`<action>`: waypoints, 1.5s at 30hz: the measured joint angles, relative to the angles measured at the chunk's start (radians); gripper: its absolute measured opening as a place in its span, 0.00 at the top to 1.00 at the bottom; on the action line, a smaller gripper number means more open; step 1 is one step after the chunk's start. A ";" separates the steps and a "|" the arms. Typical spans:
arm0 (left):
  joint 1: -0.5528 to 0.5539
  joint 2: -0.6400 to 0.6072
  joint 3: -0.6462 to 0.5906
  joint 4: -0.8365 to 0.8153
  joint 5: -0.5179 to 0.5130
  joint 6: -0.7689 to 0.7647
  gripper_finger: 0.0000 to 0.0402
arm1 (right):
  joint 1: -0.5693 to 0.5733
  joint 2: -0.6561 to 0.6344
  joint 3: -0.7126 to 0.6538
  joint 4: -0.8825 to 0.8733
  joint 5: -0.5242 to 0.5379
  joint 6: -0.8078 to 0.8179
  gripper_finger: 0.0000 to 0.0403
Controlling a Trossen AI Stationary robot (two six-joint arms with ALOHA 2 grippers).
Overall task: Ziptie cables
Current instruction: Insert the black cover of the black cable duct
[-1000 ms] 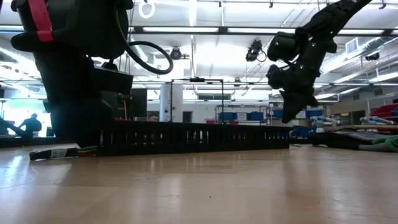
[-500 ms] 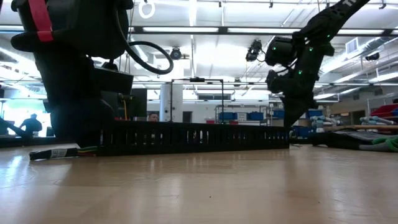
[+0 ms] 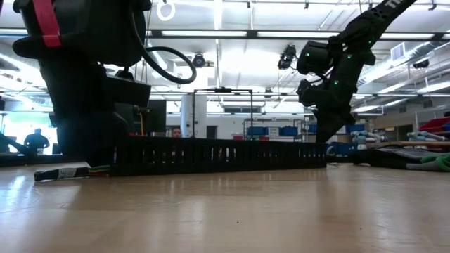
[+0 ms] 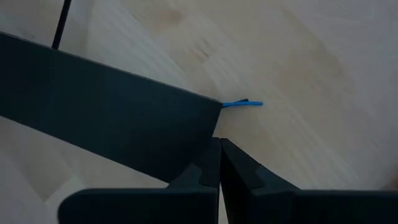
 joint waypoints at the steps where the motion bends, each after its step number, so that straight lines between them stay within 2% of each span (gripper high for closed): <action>1: 0.000 0.000 0.000 0.000 0.001 0.000 1.00 | -0.004 0.000 0.000 -0.001 -0.001 0.000 1.00; 8: 0.000 0.000 0.001 0.000 0.003 0.000 1.00 | -0.006 0.000 0.001 0.008 -0.019 0.007 1.00; 13: 0.000 0.000 0.001 -0.002 0.003 0.000 1.00 | 0.018 0.000 0.001 0.018 0.011 0.024 1.00; 45: -0.004 0.000 0.001 -0.008 0.002 0.002 1.00 | 0.039 0.010 -0.014 0.081 -0.080 -0.030 1.00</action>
